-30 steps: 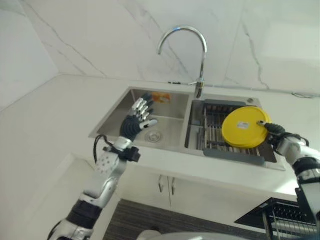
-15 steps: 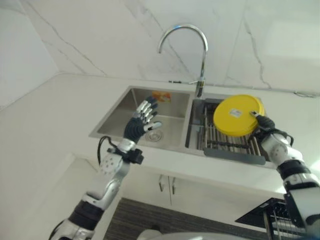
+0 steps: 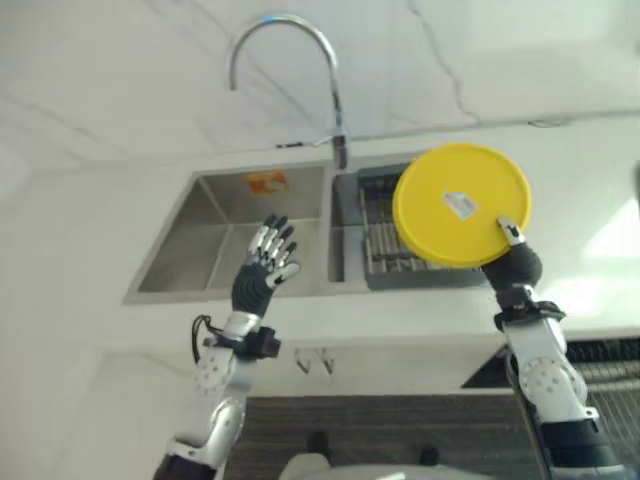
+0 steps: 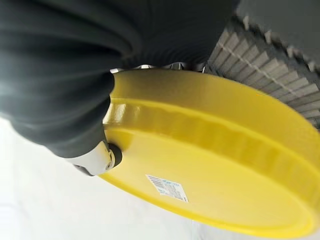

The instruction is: Place the dishes in the dishwasher.

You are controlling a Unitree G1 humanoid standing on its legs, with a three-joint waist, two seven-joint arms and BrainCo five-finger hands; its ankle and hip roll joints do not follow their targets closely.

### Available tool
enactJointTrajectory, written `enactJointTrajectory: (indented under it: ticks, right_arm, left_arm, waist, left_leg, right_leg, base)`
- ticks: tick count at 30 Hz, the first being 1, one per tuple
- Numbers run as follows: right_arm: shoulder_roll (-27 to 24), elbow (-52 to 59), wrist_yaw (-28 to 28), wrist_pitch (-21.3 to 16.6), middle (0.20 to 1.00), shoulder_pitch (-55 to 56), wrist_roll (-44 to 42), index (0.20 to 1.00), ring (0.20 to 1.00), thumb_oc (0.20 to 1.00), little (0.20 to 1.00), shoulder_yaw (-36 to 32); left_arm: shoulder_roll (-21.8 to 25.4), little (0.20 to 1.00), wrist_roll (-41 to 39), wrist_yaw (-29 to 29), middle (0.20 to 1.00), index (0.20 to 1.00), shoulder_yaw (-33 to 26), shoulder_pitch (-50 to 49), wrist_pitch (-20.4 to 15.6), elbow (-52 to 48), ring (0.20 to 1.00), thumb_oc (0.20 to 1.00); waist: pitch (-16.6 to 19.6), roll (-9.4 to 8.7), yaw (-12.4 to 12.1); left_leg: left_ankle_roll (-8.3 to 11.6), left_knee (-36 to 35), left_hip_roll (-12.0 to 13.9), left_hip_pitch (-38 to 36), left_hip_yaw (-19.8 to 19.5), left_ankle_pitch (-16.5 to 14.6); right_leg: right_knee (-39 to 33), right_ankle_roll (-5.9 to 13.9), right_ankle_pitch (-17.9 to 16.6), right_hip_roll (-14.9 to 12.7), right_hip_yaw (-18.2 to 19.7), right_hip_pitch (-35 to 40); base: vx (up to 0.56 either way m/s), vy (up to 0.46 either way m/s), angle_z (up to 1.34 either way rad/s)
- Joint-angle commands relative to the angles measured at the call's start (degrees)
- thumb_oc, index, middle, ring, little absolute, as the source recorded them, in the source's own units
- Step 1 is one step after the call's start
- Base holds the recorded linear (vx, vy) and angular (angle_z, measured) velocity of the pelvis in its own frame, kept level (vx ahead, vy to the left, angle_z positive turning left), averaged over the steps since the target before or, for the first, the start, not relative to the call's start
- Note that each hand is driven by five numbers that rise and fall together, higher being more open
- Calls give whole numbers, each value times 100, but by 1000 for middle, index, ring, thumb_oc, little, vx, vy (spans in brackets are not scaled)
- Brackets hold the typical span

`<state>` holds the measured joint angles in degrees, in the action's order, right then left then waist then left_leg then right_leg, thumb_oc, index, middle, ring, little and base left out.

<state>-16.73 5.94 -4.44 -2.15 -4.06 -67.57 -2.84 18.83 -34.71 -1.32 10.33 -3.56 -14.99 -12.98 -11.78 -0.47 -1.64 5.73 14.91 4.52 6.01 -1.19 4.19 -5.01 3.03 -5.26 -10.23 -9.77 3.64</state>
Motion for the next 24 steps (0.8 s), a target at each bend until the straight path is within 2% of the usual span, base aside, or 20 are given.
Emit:
enactJointTrajectory:
  ticks: [1, 3, 4, 7, 9, 10, 11, 12, 14, 16, 19, 22, 23, 24]
  right_arm:
    - [79, 701, 342, -721, 200, -651, 11, 200, 200, 200, 200, -211]
    - [164, 938, 290, -709, 200, -525, 27, 200, 200, 200, 200, -295]
    - [254, 1160, 329, -613, 200, -358, -67, 200, 200, 200, 200, -443]
    - [392, 1448, 445, -595, 200, 41, -82, 200, 200, 200, 200, -593]
    - [340, 1468, 374, -557, 200, 114, -185, 200, 200, 200, 200, -566]
    - [351, 1428, 367, -544, 200, 128, -241, 200, 200, 200, 200, -545]
    - [295, 1394, 176, -721, 200, 111, -283, 200, 200, 200, 200, -548]
    - [256, 1398, 98, -846, 200, 91, -287, 200, 200, 200, 200, -554]
    - [187, 1453, -153, -1178, 200, -17, -166, 200, 200, 200, 200, -571]
    - [179, 1500, -249, -1318, 200, -67, -157, 200, 200, 200, 200, -514]
    - [277, 1533, -323, -1390, 200, -109, -31, 200, 200, 200, 200, -419]
    - [407, 1583, -393, -1473, 200, -178, 86, 200, 200, 200, 200, -359]
    - [505, 1633, -553, -1476, 200, -225, 478, 200, 200, 200, 200, -394]
    - [529, 1648, -638, -1487, 200, -224, 620, 200, 200, 200, 200, -390]
  left_arm:
    - [394, 1000, 238, 73, 1000, 1000, -358, 154, -604, -314, 1000, 1000]
    - [433, 1000, 174, -57, 1000, 1000, -413, 215, -532, -303, 1000, 1000]
    - [455, 1000, 167, -176, 1000, 1000, -459, 188, -405, -297, 1000, 1000]
    - [423, 1000, 118, -458, 1000, 1000, -506, -59, -133, -344, 1000, 1000]
    - [482, 1000, 49, -400, 1000, 1000, -467, -129, -96, -369, 1000, 1000]
    - [502, 1000, -19, -401, 1000, 1000, -454, -116, -114, -343, 1000, 1000]
    - [552, 1000, -21, -477, 1000, 1000, -453, -66, -134, -381, 1000, 1000]
    - [584, 1000, 14, -504, 1000, 1000, -421, -37, -164, -418, 1000, 1000]
    - [646, 1000, 236, -426, 1000, 1000, -239, 113, -194, -579, 1000, 1000]
    - [656, 1000, 406, -195, 1000, 1000, -13, 278, -193, -612, 1000, 1000]
    - [592, 1000, 527, 62, 1000, 1000, 162, 497, -16, -611, 1000, 1000]
    - [597, 1000, 813, 205, 1000, 1000, 192, 598, 172, -640, 1000, 1000]
    - [688, 1000, 866, 254, 1000, 1000, 148, 664, 225, -685, 1000, 1000]
    - [725, 1000, 817, 276, 1000, 1000, 138, 724, 247, -689, 1000, 1000]
  waist:
    - [130, -44, 64]
    - [106, -37, 163]
    - [77, -74, 231]
    - [-30, -153, 287]
    - [-84, -176, 313]
    - [-103, -180, 281]
    - [-88, -122, 253]
    - [-71, -101, 240]
    - [15, -32, 228]
    - [75, -43, 209]
    - [146, -118, 111]
    - [179, -149, -24]
    - [175, -128, -26]
    - [178, -127, 17]
  left_leg:
    - [-312, -899, -65, -1239, 102, -1237]
    - [-356, -1099, -107, -1410, 180, -1305]
    - [-413, -1101, -230, -1450, 68, -1442]
    - [-514, -972, -525, -1422, -35, -1632]
    - [-542, -1028, -601, -1462, 8, -1603]
    - [-555, -1144, -568, -1518, 131, -1548]
    - [-609, -1402, -455, -1578, 266, -1461]
    - [-638, -1490, -422, -1561, 303, -1399]
    - [-754, -1625, -369, -1419, 347, -1208]
    - [-803, -1683, -379, -1364, 388, -1133]
    - [-798, -1732, -361, -1373, 460, -1109]
    - [-682, -1825, -215, -1460, 659, -1079]
    - [-548, -1860, -20, -1542, 882, -1062]
    - [-486, -1855, 103, -1561, 950, -1046]
  right_leg:
    - [1, 357, 315, 232, 430, 73]
    - [1, 562, 118, 58, 476, -99]
    - [1, 736, -77, -124, 605, -268]
    - [38, 811, -475, -443, 563, -533]
    - [36, 815, -622, -438, 477, -649]
    - [147, 805, -610, -400, 196, -664]
    - [475, 756, -316, -212, 56, -591]
    - [609, 718, -155, -114, 38, -569]
    - [1030, 531, 403, 151, 107, -410]
    - [1122, 456, 534, 176, 67, -260]
    - [1019, 470, 419, -55, -186, -8]
    - [709, 610, 107, -494, -647, 243]
    - [417, 744, -85, -728, -880, 291]
    - [317, 782, -89, -711, -811, 266]
  base:
    - [-170, 498, -92]
    - [-110, 433, -61]
    - [-111, 455, -19]
    - [-88, 434, 6]
    - [-78, 274, -26]
    - [-199, 210, -49]
    - [-249, 157, -56]
    - [-294, 143, -64]
    - [-280, 89, -65]
    - [-171, -14, -26]
    - [-85, -147, -44]
    - [-120, -365, -94]
    - [-189, -611, -103]
    - [-193, -639, -59]
